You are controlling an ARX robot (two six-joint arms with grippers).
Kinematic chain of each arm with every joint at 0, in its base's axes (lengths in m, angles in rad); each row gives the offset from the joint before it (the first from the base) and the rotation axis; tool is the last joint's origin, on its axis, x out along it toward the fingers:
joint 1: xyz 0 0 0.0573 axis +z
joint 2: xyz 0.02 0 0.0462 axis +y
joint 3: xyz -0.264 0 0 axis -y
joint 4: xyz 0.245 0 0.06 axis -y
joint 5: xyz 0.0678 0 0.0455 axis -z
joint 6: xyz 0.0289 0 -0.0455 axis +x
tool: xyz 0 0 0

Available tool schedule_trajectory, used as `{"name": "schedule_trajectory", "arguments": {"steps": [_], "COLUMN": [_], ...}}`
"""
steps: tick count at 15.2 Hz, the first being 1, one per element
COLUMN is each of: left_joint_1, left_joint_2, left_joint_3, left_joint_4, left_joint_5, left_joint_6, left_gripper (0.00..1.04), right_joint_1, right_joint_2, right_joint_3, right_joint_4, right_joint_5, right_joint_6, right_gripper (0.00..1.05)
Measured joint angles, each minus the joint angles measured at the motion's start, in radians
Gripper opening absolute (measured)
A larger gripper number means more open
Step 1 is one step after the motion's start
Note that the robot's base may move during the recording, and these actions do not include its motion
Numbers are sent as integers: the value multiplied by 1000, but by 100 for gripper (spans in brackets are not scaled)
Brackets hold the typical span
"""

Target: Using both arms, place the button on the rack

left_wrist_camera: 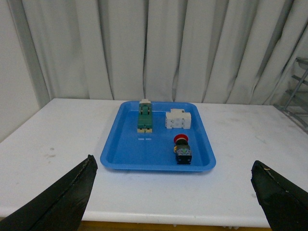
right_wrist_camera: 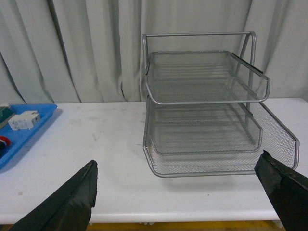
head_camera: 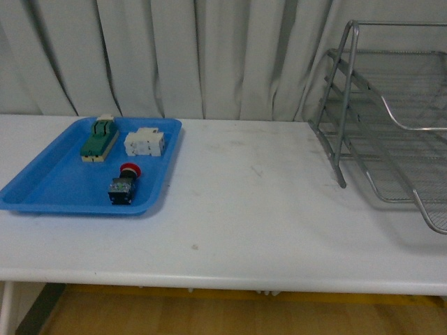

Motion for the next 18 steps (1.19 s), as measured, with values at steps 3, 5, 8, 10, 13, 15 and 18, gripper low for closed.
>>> {"name": "schedule_trajectory", "arguments": {"steps": [3,5,8,10,13,15,18], "left_joint_1": [0,0,13,6,40,-4,-132], "left_joint_2": [0,0,238,451,895,1126,1553], "left_joint_3": [0,0,157,222,385,521,863], "left_joint_4": [0,0,-300,-167,129,166,70], "left_joint_5": [0,0,36,30,130,132,98], "left_joint_6": [0,0,-156,-240,-285,-284,-270], "left_gripper": [98,98,98,98,98,98,98], "right_joint_1": [0,0,0,0,0,0,0], "right_joint_2": [0,0,0,0,0,0,0], "right_joint_3": [0,0,0,0,0,0,0], "right_joint_4": [0,0,0,0,0,0,0], "right_joint_5": [0,0,0,0,0,0,0], "right_joint_6": [0,0,0,0,0,0,0], "right_gripper": [98,98,98,98,98,98,98]}}
